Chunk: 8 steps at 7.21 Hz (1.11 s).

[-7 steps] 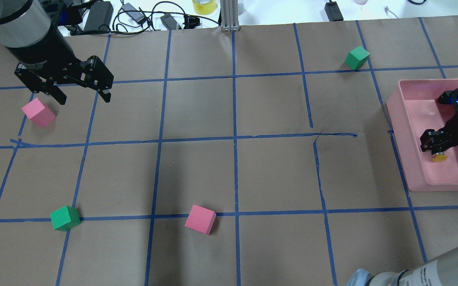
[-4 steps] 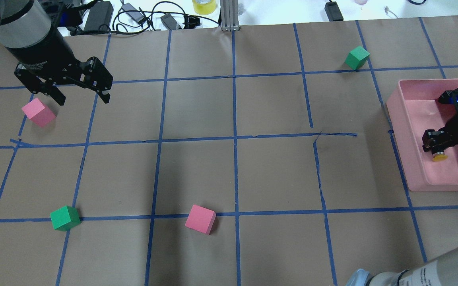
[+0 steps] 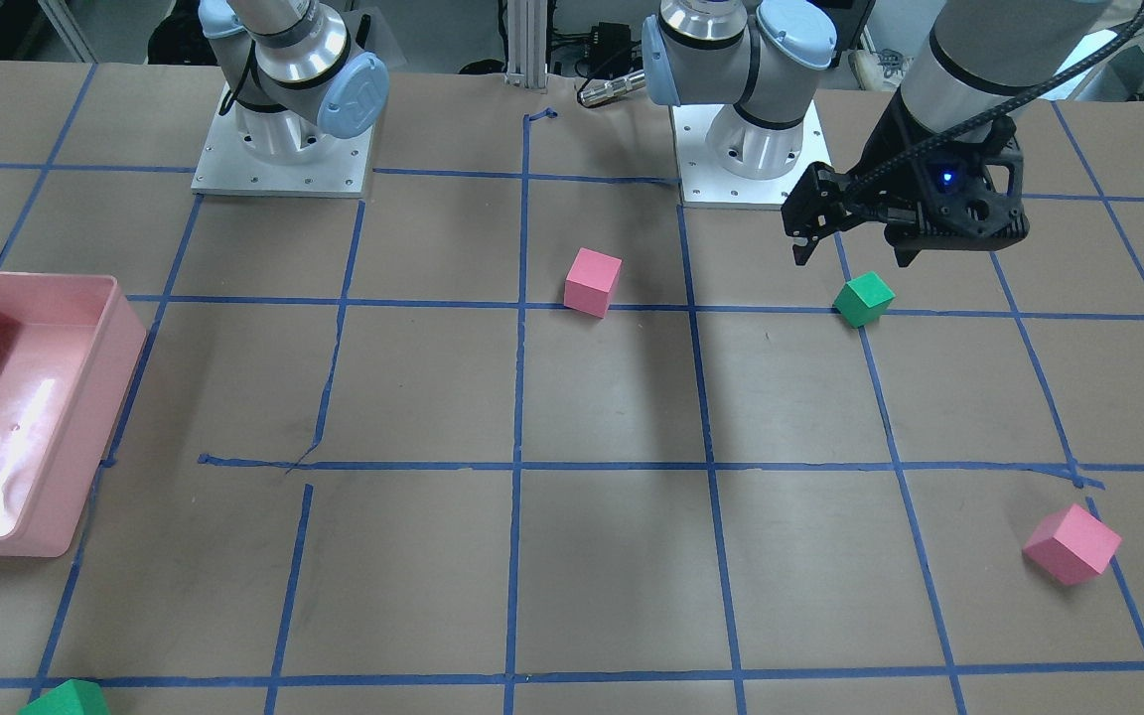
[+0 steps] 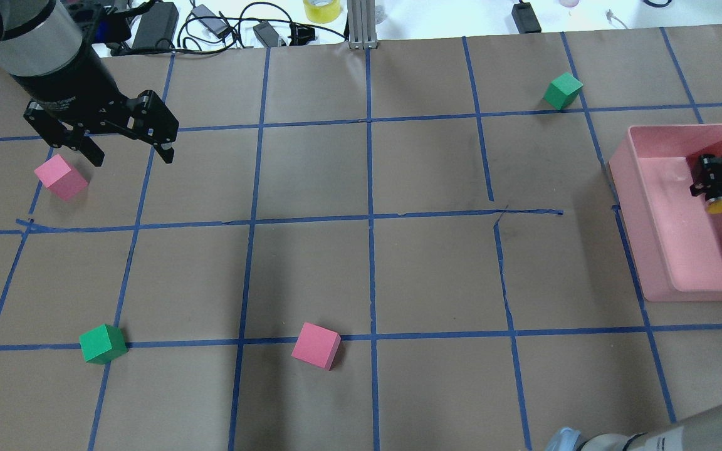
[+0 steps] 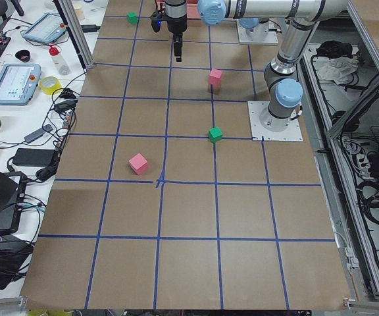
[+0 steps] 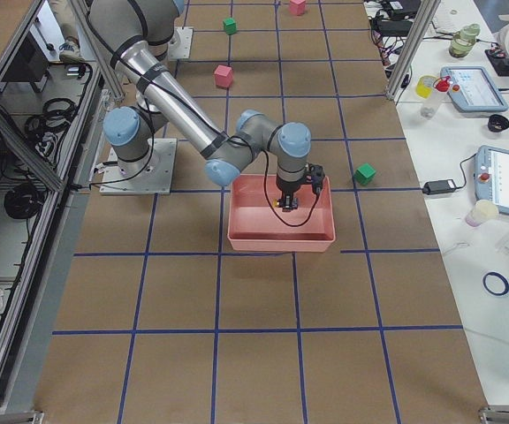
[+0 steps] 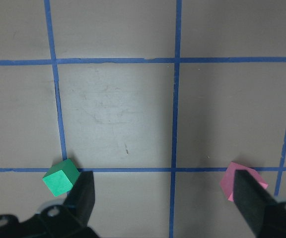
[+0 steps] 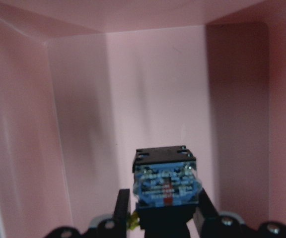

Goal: Align button upright
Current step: 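Lift the button switch out of the tray with the right gripper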

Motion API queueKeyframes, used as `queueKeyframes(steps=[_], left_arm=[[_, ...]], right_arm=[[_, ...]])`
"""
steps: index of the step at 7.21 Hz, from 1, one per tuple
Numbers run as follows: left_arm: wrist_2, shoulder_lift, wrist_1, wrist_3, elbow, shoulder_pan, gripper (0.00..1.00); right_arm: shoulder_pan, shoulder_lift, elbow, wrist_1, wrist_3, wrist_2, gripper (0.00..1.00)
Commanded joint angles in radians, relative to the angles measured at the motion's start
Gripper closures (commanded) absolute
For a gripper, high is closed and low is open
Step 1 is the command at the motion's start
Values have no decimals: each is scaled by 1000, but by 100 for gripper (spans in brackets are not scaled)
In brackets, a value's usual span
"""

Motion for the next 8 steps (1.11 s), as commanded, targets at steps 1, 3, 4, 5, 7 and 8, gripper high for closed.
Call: queueKeyframes(steps=[1, 3, 4, 5, 7, 8], left_arm=[[-1, -1, 0, 0, 0, 0, 0], [-1, -1, 0, 0, 0, 0, 0], [3, -1, 0, 0, -2, 0, 0], [8, 1, -2, 0, -2, 0, 0], [8, 1, -3, 0, -2, 2, 0], [8, 1, -3, 2, -3, 2, 0]], right_arm=[[132, -39, -227, 264, 98, -5, 98], [337, -76, -298, 366, 289, -4, 99], [452, -75, -295, 353, 430, 1, 100], [596, -52, -288, 322, 542, -4, 100], [798, 93, -216, 35, 710, -7, 100], [805, 146, -158, -68, 721, -5, 100]])
